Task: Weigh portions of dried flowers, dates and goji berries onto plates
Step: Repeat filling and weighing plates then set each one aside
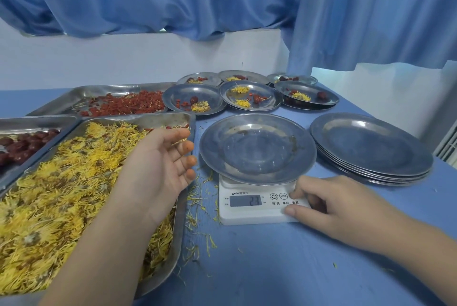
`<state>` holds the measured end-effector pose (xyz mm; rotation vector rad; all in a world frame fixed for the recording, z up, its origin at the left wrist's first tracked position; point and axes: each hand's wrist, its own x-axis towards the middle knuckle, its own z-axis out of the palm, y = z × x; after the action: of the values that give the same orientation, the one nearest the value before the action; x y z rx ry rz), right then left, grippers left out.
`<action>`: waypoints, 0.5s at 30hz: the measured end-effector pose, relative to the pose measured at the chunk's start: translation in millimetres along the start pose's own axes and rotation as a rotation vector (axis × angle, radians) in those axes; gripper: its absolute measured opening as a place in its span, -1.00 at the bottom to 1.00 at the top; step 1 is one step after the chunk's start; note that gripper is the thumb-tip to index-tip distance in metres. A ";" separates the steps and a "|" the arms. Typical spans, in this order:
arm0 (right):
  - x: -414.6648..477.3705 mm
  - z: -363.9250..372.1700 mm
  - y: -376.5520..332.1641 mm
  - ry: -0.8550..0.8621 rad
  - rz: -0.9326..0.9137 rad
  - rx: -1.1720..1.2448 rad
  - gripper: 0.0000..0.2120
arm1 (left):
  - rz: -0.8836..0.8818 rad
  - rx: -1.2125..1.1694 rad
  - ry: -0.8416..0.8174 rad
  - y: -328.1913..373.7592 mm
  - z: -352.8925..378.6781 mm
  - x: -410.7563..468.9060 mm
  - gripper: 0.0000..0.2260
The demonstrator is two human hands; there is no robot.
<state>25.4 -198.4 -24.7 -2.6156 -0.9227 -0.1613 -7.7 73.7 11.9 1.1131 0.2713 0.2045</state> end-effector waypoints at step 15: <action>14.4 -22.1 -24.3 0.260 -0.272 -0.189 -0.60 | 0.003 0.114 -0.004 -0.4 4.6 -3.3 -0.88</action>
<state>21.7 -180.7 6.3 -2.5388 -1.2116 -0.6716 -9.4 68.6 13.9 1.2268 0.2811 0.1912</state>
